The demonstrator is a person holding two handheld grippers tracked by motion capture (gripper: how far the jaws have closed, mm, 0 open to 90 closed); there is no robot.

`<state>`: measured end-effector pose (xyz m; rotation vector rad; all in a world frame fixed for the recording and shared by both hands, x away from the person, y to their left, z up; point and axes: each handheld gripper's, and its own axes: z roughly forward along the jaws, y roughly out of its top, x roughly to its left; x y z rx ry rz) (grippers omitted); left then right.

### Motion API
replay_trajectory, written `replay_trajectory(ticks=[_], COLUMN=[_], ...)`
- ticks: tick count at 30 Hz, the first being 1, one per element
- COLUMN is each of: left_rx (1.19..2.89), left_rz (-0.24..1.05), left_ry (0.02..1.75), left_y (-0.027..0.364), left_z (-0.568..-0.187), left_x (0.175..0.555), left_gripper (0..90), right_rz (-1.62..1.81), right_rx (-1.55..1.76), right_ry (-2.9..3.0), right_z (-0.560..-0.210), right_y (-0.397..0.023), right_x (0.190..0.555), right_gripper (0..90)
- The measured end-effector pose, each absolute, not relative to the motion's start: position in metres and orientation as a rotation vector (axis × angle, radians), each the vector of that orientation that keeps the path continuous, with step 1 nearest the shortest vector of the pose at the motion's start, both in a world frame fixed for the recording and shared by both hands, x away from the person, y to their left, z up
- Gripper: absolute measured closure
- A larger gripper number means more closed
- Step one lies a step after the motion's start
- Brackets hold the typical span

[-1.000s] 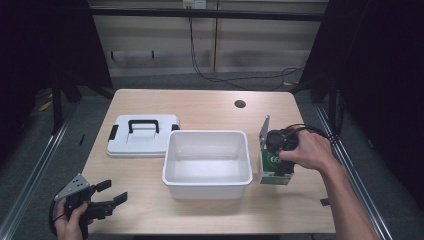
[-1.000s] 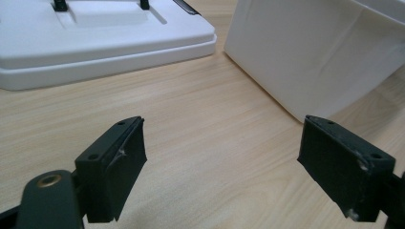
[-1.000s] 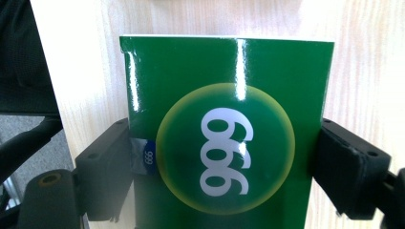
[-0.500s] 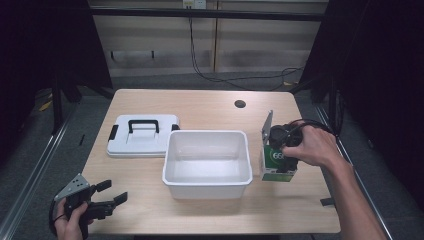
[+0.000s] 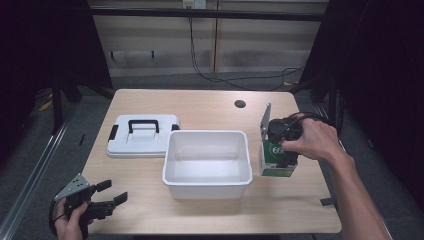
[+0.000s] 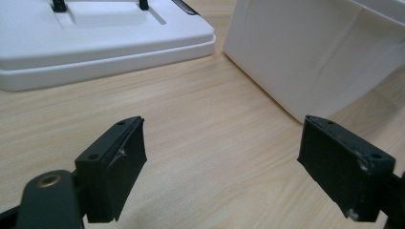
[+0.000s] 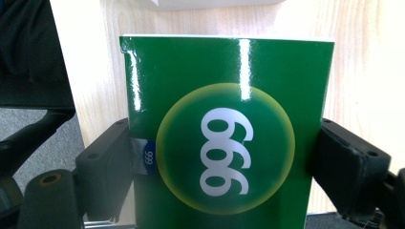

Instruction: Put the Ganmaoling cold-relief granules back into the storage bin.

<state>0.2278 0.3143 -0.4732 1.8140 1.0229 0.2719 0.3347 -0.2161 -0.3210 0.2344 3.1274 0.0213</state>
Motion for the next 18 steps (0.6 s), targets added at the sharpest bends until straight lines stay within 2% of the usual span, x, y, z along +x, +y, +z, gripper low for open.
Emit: replay_trajectory(ticks=[18], left_rx=[1.816], left_rz=[0.268], left_ry=[1.024], left_y=[0.314], left_z=[-0.473], left_x=[0.228], left_gripper=[15.9], right_rz=[0.055], right_rx=[0.25], right_ry=[3.083], right_z=[-0.287], right_y=[-0.224], right_x=[0.329], right_gripper=[15.9])
